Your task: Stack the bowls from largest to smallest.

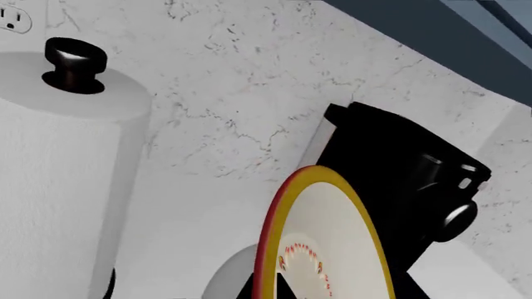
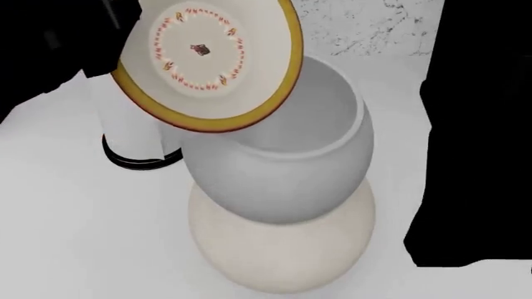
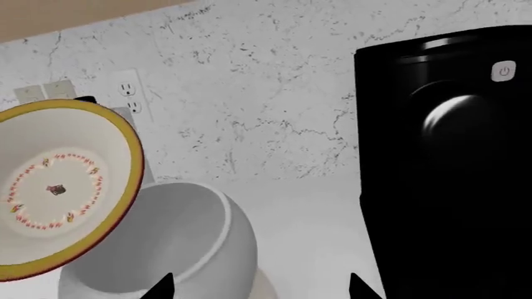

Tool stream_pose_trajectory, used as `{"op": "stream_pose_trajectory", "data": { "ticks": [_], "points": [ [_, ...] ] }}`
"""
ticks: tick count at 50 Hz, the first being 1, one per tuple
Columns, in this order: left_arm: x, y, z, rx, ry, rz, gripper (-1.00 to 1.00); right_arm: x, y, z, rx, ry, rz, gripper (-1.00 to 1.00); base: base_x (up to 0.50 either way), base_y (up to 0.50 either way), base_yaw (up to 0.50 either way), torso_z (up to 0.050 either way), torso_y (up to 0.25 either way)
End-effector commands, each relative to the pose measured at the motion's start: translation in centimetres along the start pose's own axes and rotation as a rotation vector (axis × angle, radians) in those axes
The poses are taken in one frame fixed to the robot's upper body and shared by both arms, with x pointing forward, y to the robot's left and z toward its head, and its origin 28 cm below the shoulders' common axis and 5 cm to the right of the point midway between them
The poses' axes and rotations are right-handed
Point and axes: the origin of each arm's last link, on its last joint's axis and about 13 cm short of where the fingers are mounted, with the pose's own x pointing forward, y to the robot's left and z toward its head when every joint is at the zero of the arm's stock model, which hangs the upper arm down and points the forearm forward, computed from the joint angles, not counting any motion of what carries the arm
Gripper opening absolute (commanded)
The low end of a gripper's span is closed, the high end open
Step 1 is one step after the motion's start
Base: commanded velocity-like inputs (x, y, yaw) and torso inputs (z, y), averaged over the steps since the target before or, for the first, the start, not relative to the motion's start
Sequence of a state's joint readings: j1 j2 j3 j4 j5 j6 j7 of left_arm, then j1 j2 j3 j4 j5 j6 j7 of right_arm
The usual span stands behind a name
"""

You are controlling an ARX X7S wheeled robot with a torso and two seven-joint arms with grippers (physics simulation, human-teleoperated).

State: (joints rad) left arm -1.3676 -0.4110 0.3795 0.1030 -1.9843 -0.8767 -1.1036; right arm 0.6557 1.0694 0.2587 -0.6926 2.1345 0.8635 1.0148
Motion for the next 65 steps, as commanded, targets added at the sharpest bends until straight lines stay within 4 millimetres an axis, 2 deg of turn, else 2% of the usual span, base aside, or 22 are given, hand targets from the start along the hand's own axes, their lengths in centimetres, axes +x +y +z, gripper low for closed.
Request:
{"op": "stream_pose_trajectory", "data": {
  "ticks": [1,14,19,26,39,65],
  "points": [
    [1.8,-1.1,1.4,0.072,0.049,0.02,-1.0,-0.9,-0.2,-0.9,0.003,0.0,-0.012,1.0,0.0,0.0,0.0,0.0,0.0],
    [4.6,-1.3,1.3,0.102,0.12,-0.002,-1.0,-1.1,-0.4,-1.1,0.004,0.008,-0.025,1.0,0.0,0.0,0.0,0.001,0.0],
    [6.5,-0.7,1.3,0.073,0.134,-0.01,-1.0,-1.3,-0.5,-1.1,0.003,0.01,-0.036,1.0,0.0,0.0,0.0,0.0,0.0],
    [8.0,-0.1,1.1,0.015,0.151,-0.015,-1.0,-1.4,-0.4,-1.0,0.001,0.011,-0.042,1.0,0.0,0.0,0.0,0.0,0.001],
    [8.3,-0.7,1.0,-0.118,0.175,-0.062,-1.0,-1.2,-0.3,-0.9,-0.001,0.018,-0.043,1.0,0.0,0.0,0.0,0.0,0.0],
    [9.0,-0.4,-1.2,-0.163,0.234,-0.074,-1.0,-0.8,-0.2,-1.1,-0.003,0.028,-0.037,1.0,0.0,0.0,0.0,0.0,0.0]
  ]
}}
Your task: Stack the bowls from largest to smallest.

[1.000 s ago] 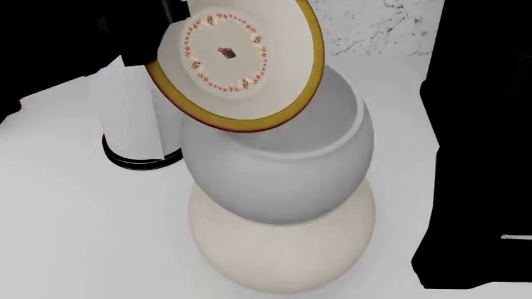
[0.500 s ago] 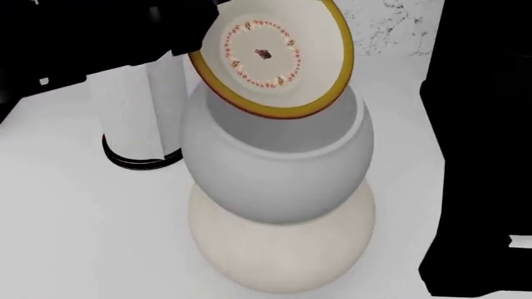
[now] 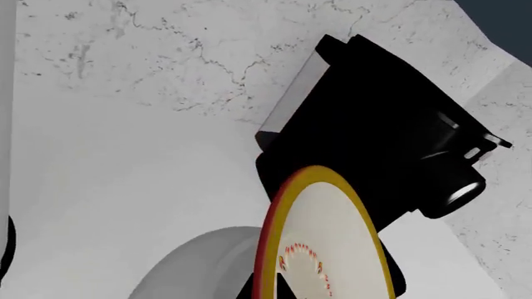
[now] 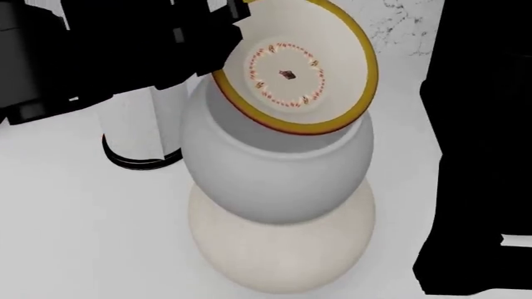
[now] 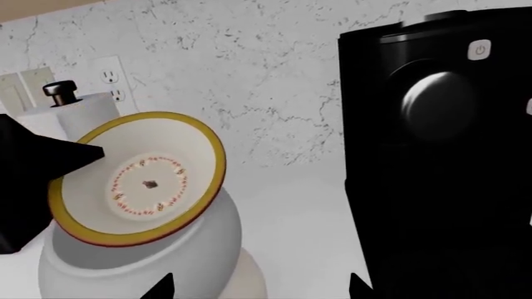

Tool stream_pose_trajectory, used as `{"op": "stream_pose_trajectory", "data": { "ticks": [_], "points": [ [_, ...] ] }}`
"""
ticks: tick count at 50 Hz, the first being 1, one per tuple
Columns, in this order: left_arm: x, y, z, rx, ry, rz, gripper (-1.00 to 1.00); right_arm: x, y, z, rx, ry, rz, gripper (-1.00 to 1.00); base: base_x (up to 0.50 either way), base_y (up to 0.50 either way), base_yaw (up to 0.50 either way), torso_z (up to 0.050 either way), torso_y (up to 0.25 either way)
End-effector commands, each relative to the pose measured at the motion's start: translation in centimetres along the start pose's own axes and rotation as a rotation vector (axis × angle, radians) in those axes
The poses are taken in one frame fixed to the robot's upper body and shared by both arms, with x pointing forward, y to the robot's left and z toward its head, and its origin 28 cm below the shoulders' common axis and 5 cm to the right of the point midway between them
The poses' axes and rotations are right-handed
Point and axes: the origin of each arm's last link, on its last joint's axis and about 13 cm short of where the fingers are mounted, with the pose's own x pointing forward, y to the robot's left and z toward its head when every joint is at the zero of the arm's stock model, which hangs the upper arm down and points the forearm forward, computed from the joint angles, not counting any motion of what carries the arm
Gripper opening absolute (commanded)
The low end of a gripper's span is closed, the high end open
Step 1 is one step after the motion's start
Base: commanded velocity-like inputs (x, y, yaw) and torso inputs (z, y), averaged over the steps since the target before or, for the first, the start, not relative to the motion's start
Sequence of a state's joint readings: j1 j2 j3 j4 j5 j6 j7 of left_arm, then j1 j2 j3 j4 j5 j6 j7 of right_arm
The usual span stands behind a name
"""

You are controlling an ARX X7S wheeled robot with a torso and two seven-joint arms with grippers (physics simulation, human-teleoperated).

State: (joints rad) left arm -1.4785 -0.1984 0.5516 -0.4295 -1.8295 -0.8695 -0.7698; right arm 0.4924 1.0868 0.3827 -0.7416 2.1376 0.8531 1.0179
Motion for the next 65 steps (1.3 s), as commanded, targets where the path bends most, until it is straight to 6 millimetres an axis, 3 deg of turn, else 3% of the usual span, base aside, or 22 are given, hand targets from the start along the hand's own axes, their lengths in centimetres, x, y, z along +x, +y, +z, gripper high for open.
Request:
{"op": "stream_pose_trajectory", "data": {
  "ticks": [1,33,34,51,59,65],
  "points": [
    [0.3,0.2,-0.3,-0.028,0.002,-0.01,-1.0,0.2,0.1,0.0,-0.002,0.002,0.002,1.0,0.0,0.0,0.0,0.0,0.0],
    [0.2,0.7,-0.7,-0.075,0.009,-0.021,-1.0,0.5,0.2,0.3,-0.006,0.004,0.013,1.0,0.0,0.0,0.0,0.0,0.0],
    [0.2,0.7,-0.7,-0.071,0.009,-0.023,1.0,0.5,0.2,0.3,-0.005,0.004,0.014,1.0,0.0,0.0,0.0,0.0,0.0],
    [0.1,0.5,-0.4,-0.064,-0.004,-0.034,1.0,0.5,0.1,0.1,0.0,0.007,0.016,1.0,0.0,0.0,0.0,0.0,0.0],
    [-1.2,-0.7,1.3,-0.04,-0.044,-0.055,1.0,0.5,0.2,0.0,0.0,0.007,0.019,1.0,0.0,0.0,0.0,0.0,0.0],
    [-1.5,-0.6,1.5,-0.034,-0.053,-0.051,1.0,0.5,0.2,0.2,-0.002,0.005,0.02,1.0,0.0,0.0,0.0,0.0,0.0]
  ]
}}
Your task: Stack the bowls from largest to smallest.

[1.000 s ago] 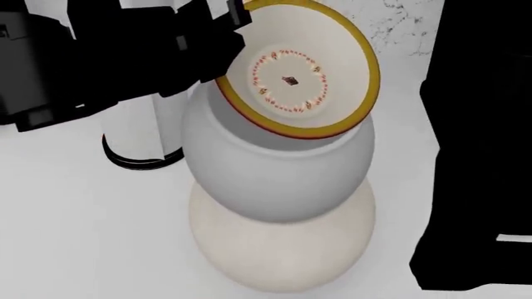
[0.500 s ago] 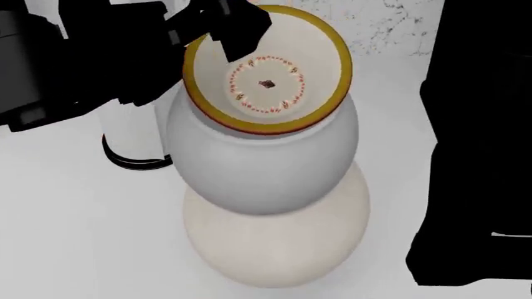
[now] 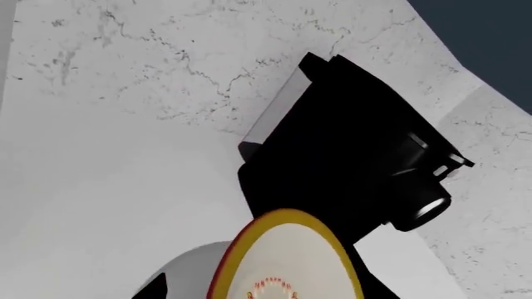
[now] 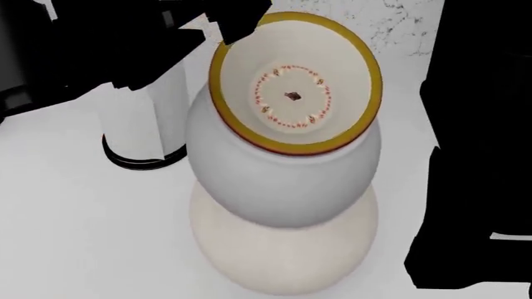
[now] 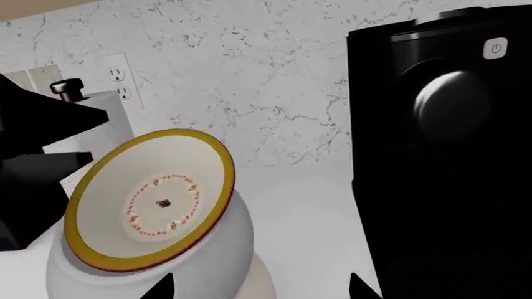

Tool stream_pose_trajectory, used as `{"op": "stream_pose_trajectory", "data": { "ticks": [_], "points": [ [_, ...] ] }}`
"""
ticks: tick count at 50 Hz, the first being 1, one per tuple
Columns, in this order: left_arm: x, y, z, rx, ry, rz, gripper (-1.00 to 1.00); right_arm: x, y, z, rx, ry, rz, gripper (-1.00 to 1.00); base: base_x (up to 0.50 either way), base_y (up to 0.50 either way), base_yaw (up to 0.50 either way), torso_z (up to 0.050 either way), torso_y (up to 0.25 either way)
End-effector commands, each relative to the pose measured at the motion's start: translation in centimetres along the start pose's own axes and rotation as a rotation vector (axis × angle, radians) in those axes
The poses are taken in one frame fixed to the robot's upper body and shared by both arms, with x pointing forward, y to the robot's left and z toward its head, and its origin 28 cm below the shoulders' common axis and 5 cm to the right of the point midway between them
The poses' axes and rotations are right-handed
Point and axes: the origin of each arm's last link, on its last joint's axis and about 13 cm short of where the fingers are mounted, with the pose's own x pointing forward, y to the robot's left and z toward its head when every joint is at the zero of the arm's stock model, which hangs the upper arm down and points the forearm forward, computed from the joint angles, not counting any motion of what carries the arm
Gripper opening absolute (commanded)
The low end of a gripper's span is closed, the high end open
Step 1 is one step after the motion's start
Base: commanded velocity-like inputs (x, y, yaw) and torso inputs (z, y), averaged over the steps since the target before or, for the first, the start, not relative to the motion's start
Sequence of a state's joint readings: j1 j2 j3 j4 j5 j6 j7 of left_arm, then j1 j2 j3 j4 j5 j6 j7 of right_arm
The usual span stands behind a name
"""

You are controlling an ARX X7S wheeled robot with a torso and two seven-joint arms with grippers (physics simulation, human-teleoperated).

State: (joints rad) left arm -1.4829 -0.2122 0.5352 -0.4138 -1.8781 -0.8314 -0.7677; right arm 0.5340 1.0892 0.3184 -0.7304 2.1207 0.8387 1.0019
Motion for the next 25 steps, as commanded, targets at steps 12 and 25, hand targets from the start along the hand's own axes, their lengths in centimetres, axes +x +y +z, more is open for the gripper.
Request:
{"op": "stream_pose_trajectory", "data": {
  "ticks": [12,25],
  "points": [
    [-3.6,-0.8,0.7,0.033,-0.055,-0.038,1.0,0.0,0.1,0.2,0.001,-0.007,0.002,1.0,0.0,0.0,0.0,0.0,0.0],
    [-9.0,-0.6,0.0,0.042,-0.18,-0.075,1.0,-1.1,-0.1,0.9,0.011,-0.051,-0.017,1.0,0.0,0.0,0.0,0.0,0.0]
  ]
}}
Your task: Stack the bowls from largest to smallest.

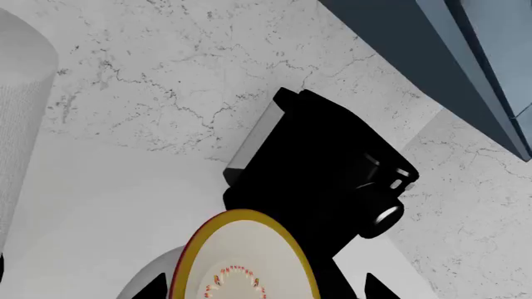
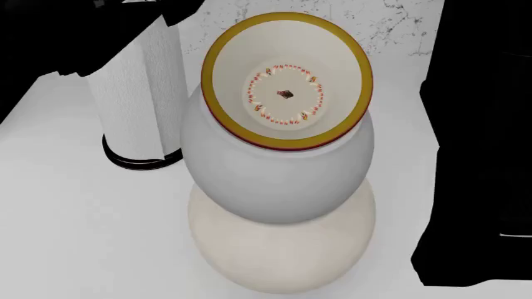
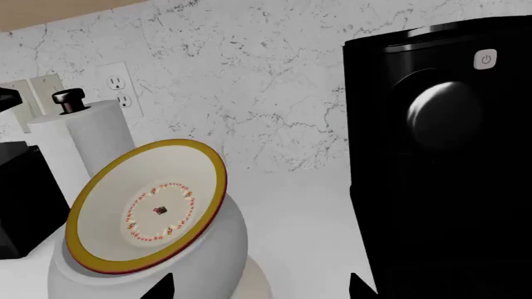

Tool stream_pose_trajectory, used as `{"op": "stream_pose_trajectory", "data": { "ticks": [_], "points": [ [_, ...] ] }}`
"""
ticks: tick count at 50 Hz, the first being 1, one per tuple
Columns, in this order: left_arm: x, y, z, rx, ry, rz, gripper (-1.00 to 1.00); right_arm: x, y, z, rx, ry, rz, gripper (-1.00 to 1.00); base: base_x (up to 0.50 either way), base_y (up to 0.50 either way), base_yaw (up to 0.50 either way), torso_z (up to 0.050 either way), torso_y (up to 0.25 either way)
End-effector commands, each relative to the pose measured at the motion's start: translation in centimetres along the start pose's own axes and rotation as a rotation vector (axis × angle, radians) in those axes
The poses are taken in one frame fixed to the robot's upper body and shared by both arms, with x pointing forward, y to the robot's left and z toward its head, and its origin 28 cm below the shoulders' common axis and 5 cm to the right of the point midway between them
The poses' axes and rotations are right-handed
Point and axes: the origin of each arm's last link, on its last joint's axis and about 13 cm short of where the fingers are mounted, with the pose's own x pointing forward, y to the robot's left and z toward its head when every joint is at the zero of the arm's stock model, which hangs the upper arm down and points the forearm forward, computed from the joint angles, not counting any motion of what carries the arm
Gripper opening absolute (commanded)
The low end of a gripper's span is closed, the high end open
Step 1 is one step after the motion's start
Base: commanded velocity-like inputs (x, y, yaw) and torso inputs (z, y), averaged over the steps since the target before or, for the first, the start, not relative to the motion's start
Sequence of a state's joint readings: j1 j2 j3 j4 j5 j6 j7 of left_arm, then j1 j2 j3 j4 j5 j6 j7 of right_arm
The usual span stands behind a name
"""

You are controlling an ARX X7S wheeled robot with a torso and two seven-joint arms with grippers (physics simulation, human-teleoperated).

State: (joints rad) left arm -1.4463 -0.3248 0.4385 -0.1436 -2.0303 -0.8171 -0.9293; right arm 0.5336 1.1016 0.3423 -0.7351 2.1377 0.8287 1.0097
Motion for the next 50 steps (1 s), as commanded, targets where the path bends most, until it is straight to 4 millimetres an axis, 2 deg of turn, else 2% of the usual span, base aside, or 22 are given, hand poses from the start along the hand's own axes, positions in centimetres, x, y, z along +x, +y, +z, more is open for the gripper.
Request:
{"op": "stream_pose_trajectory", "data": {
  "ticks": [1,17,29,36,50],
  "points": [
    [-4.3,0.2,-0.1,0.012,-0.091,-0.024,1.0,-1.0,-0.1,0.8,0.004,-0.04,-0.015,1.0,0.0,0.0,0.0,0.0,0.0],
    [-8.2,2.0,-0.7,-0.007,-0.209,-0.036,1.0,-4.1,-0.2,2.3,-0.006,-0.116,-0.059,1.0,0.0,0.0,0.0,0.0,0.0],
    [-11.7,1.9,-1.1,0.056,-0.31,-0.036,1.0,-7.3,0.0,4.2,-0.033,-0.207,-0.097,1.0,0.0,0.0,0.0,0.0,0.0],
    [-13.7,2.6,-0.4,0.059,-0.39,-0.017,1.0,-10.1,-0.3,5.3,-0.047,-0.262,-0.152,1.0,0.0,0.0,0.0,0.0,0.0],
    [-17.2,3.4,0.3,0.045,-0.537,0.048,1.0,-13.3,-0.5,6.7,-0.062,-0.319,-0.216,1.0,0.0,0.0,0.0,0.0,0.0]
  ]
}}
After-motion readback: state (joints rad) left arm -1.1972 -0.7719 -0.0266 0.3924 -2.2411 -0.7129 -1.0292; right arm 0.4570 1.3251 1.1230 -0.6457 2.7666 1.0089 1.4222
